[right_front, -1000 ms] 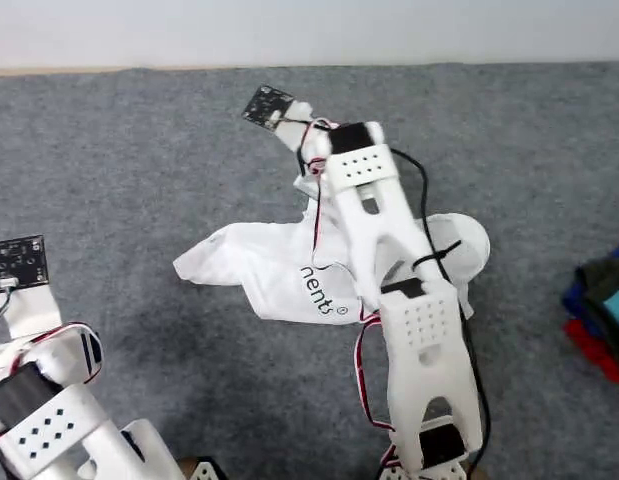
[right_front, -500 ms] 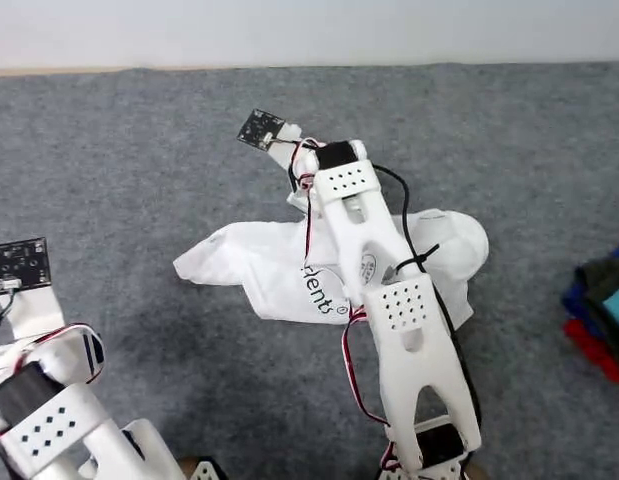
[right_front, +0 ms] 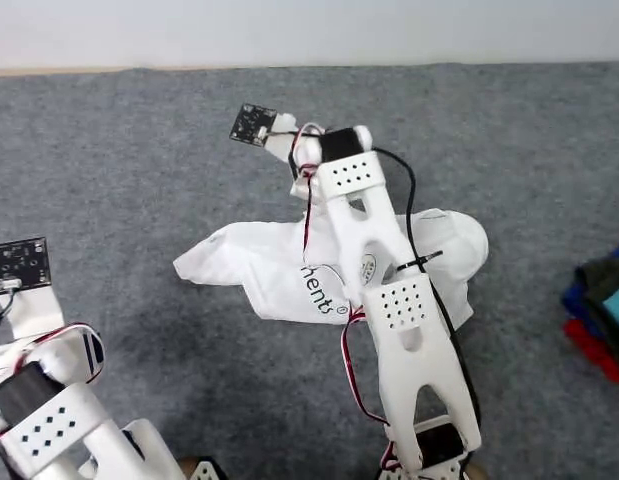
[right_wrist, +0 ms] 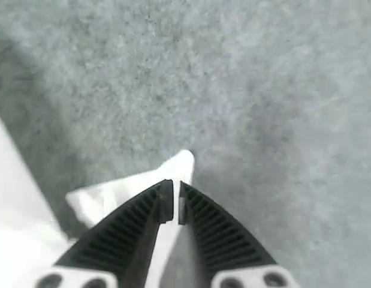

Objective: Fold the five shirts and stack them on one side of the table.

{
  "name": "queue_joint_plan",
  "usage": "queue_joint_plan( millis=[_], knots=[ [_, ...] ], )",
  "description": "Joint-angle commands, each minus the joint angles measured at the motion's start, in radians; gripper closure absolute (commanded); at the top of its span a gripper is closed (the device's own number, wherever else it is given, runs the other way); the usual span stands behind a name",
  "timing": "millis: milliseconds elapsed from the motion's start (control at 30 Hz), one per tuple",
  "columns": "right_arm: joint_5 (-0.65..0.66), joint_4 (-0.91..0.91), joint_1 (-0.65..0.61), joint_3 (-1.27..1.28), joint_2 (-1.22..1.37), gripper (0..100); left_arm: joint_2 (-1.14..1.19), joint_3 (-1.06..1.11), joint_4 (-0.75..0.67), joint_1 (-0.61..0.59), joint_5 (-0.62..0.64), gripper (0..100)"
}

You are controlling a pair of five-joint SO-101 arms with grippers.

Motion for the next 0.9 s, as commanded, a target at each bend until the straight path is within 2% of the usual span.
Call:
queue_joint_plan(
  millis=[0,133,267,467,533,867],
  knots=[
    [0.052,0.154,0.030,-0.222,-0.016,98.2,-0.012,-0.012,-0.018,0.003,0.005,81],
    [0.068,0.269,0.028,-0.249,-0.041,98.2,-0.012,-0.012,-0.018,0.003,0.006,81],
    [0.023,0.246,0.028,-0.245,-0.042,96.7,-0.012,-0.012,-0.018,0.003,0.006,81],
    [-0.143,0.183,0.028,-0.245,0.042,77.5,-0.012,-0.005,-0.018,0.003,0.006,81],
    [-0.186,0.160,0.027,-0.245,0.076,74.1,-0.012,-0.005,-0.018,0.003,0.006,81],
    [-0.196,0.030,0.001,-0.245,0.228,72.9,-0.012,-0.004,-0.018,0.000,0.006,81]
  ],
)
